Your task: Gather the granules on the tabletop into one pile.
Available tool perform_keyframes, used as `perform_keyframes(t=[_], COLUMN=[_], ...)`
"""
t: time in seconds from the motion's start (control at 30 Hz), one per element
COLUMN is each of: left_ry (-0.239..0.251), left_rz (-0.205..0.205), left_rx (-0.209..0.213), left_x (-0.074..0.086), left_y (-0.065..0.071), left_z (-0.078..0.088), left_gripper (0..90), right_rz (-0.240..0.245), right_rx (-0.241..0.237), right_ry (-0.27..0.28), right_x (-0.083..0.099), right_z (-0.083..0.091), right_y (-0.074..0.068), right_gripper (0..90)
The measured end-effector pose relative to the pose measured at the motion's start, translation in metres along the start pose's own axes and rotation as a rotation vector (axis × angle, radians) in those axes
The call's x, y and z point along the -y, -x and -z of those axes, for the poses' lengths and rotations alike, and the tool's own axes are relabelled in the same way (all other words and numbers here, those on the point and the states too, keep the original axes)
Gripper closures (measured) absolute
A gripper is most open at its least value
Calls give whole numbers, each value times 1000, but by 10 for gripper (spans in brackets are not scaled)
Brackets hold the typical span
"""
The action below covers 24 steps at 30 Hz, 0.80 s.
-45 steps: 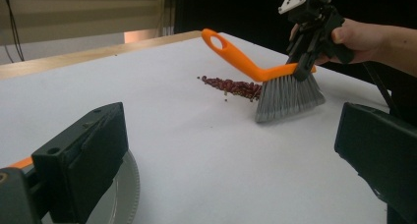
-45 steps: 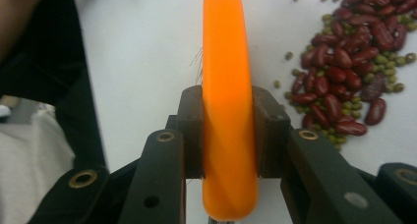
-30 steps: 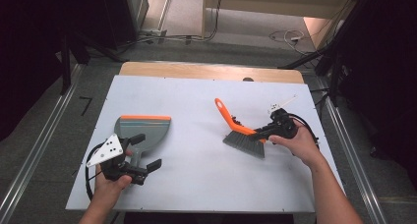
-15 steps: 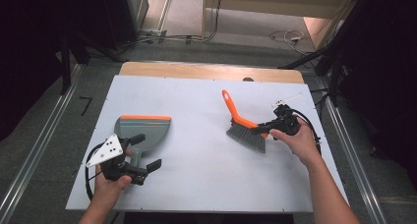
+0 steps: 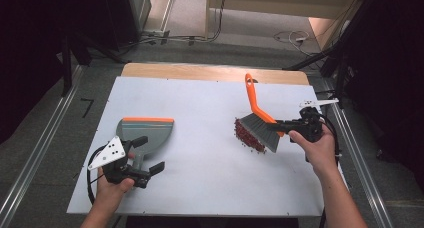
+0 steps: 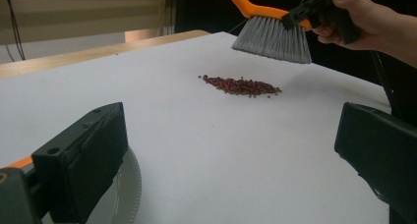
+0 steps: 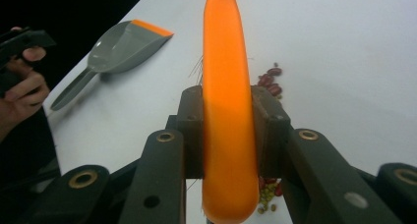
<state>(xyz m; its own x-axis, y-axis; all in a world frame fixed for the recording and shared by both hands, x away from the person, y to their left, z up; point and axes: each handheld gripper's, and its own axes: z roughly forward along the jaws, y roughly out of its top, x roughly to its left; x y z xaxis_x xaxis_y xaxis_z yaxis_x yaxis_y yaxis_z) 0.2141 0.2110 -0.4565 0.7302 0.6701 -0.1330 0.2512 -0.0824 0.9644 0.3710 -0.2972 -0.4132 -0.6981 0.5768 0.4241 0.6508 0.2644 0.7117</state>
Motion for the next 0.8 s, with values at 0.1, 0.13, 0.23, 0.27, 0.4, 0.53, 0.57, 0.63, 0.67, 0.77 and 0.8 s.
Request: perform_keyframes(t=[0.1, 0.13, 0.23, 0.27, 0.4, 0.53, 0.57, 0.63, 0.67, 0.77, 0.8], left_ry=[-1, -1, -1, -1, -1, -3, -3, -1, -1, -2, -2], left_rz=[0, 0, 0, 0, 1, 2, 2, 4, 2, -2, -2], left_rx=[-1, -1, -2, -2, -3, -3, -2, -3, -3, -5, -5], left_x=[0, 0, 0, 0, 0, 0, 0, 0, 1, 1, 1], left_y=[0, 0, 0, 0, 0, 0, 0, -1, -1, -2, -2], left_z=[0, 0, 0, 0, 0, -1, -1, -1, -1, 1, 1], left_gripper=[0, 0, 0, 0, 0, 0, 0, 0, 0, 0, 0], right_rz=[-13, -23, -39, -45, -57, -46, -50, -57, -59, -67, -70], right_rx=[31, 35, 65, 77, 104, 149, 163, 182, 191, 204, 210], right_ry=[26, 36, 68, 81, 139, 191, 202, 231, 245, 282, 294], right_x=[10, 14, 25, 28, 43, 54, 56, 61, 63, 71, 73], right_z=[5, 6, 11, 12, 15, 18, 19, 22, 24, 28, 30], right_y=[-1, 0, 0, 0, 0, -1, -2, -2, -2, 0, 1], right_gripper=[681, 681, 681, 681, 681, 681, 682, 681, 681, 681, 681])
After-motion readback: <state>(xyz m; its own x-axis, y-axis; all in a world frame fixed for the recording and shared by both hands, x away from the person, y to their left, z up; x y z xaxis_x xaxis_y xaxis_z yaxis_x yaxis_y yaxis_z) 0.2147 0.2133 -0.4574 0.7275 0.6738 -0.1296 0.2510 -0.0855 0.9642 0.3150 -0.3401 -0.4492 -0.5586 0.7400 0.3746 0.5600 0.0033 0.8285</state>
